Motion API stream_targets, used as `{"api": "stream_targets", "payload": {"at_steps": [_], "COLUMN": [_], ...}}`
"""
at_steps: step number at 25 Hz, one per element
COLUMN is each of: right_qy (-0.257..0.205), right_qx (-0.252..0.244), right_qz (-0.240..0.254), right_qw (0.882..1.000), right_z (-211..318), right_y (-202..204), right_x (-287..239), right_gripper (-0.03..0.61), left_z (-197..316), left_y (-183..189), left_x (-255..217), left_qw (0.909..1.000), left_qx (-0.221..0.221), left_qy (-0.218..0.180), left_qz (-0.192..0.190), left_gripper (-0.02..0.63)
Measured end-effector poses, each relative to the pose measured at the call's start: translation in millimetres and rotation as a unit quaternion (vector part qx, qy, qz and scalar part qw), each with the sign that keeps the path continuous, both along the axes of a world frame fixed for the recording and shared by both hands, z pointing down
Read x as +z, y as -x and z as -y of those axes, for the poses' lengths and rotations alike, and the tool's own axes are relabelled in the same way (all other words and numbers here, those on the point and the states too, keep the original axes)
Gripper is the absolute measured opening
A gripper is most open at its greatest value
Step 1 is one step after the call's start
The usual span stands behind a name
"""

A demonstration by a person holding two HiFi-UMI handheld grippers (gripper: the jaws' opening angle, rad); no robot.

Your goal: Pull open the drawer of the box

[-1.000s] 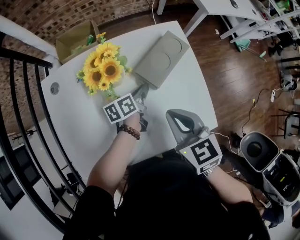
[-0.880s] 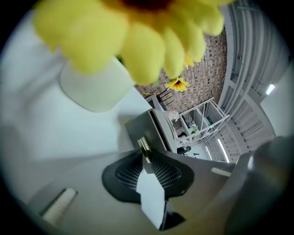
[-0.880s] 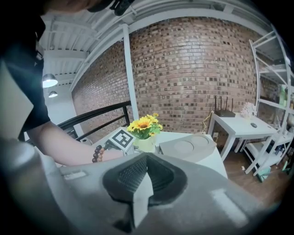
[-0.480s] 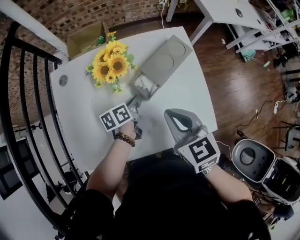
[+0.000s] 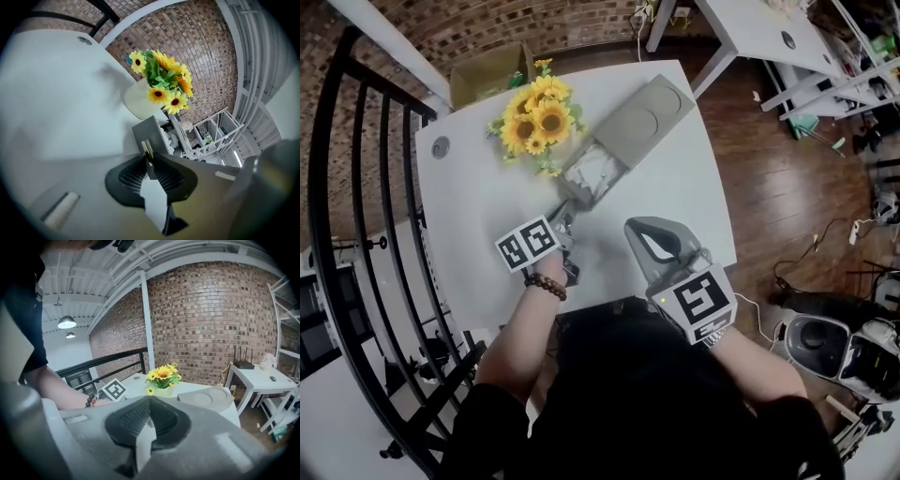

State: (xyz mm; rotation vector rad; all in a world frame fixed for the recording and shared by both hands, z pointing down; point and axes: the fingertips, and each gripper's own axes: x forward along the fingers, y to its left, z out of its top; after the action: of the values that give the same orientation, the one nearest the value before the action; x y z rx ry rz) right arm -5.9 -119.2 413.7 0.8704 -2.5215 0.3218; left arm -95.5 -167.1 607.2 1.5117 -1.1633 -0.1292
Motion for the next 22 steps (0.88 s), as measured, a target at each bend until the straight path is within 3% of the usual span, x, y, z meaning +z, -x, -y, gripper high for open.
{"api": "stream_targets", "payload": {"at_steps": [22], "right_qy": [-0.011], "right_qx": [-0.025], "right_qz": [0.007], "right_qw": [1.0], "right_z": [-9.0], "right_y": [26.3], "right_x": [-9.4], "right_gripper": [-0.011], "left_z": [-28.8], "left_y": [26.2], "left_x": [-0.4], "left_qw": [0.9998], "left_qx": [-0.017], "left_qy": [0.004], "left_qz": [0.008], "left_gripper": [0.052]}}
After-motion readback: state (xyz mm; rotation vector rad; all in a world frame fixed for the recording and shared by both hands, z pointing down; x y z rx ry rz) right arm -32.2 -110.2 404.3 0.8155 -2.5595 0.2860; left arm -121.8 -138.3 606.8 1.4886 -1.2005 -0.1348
